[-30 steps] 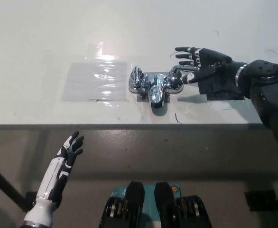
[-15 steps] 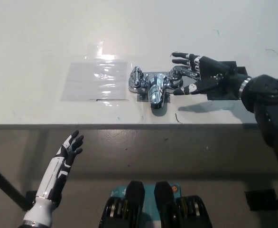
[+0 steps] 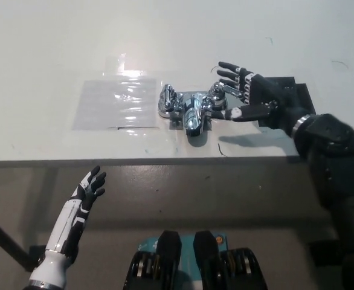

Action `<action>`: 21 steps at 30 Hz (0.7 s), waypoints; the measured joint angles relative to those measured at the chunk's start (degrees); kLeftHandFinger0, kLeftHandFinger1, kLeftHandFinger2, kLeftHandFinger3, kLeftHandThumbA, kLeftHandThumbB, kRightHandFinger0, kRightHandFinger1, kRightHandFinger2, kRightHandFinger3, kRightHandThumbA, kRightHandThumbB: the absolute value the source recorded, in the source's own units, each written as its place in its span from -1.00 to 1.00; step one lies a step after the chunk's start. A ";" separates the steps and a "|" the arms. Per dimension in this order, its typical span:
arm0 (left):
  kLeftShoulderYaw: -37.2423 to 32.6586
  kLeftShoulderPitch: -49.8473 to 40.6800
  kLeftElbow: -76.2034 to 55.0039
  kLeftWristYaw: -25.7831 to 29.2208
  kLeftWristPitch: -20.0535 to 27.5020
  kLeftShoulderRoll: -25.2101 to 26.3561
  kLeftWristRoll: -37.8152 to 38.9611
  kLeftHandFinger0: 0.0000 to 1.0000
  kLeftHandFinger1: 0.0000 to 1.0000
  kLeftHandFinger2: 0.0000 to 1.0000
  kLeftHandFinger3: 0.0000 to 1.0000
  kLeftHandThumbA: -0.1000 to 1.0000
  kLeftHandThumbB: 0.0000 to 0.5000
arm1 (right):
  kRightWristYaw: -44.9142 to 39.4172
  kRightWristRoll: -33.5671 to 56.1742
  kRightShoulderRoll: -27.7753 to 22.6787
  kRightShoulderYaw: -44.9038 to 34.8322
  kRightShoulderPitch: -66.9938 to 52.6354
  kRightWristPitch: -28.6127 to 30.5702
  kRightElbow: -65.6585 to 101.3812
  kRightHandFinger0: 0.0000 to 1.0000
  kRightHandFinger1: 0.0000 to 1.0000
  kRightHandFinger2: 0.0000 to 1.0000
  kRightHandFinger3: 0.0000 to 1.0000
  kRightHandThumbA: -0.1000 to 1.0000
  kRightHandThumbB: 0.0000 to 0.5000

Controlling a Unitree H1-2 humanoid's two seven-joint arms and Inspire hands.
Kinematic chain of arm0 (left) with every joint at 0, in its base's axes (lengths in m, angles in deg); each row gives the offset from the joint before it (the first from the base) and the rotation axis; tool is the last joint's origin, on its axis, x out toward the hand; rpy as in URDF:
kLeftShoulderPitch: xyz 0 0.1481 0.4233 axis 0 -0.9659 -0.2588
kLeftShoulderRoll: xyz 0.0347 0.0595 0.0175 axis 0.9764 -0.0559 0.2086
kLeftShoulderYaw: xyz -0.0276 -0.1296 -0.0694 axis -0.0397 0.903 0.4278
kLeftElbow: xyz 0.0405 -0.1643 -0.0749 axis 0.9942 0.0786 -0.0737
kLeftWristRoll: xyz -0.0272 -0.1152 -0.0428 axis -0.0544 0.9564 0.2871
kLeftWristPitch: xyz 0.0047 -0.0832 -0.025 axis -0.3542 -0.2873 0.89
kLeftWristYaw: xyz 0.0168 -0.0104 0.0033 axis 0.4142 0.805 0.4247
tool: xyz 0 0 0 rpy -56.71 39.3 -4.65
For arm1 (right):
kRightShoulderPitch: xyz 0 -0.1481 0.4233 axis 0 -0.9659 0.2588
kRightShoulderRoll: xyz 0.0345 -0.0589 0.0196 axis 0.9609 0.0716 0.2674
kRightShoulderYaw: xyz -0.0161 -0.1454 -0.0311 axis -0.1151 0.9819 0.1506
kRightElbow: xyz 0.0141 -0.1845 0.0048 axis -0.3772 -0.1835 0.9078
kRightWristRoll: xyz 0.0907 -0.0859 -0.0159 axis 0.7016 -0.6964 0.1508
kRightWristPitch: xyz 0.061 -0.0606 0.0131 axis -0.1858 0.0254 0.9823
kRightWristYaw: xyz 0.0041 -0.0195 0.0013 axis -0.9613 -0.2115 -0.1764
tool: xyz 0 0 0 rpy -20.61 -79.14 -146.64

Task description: The faucet is at the center of the desk and the robot turn off the faucet by turning the right faucet handle using the right hand

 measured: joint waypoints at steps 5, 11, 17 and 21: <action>0.09 -0.03 -0.10 0.00 -0.03 0.02 0.02 1.00 1.00 1.00 1.00 0.94 -0.12 | 7.59 -0.32 3.34 -0.87 -1.51 1.05 1.59 1.00 1.00 1.00 1.00 1.00 0.33; 0.11 -0.09 -0.05 0.01 -0.04 0.01 0.03 1.00 1.00 1.00 1.00 0.96 -0.11 | 16.24 -2.46 6.54 -1.11 -2.30 2.34 2.45 1.00 1.00 1.00 1.00 1.00 0.06; 0.11 -0.17 -0.05 0.02 -0.14 -0.02 0.01 1.00 1.00 1.00 1.00 0.97 -0.16 | 25.17 -6.09 9.55 -0.95 -3.58 2.69 3.64 1.00 1.00 1.00 1.00 1.00 -0.47; 0.12 -0.18 -0.04 0.02 -0.18 -0.01 0.02 1.00 1.00 1.00 1.00 0.95 -0.19 | 31.18 -8.43 11.77 -0.88 -3.86 3.50 3.64 1.00 1.00 1.00 1.00 1.00 -0.59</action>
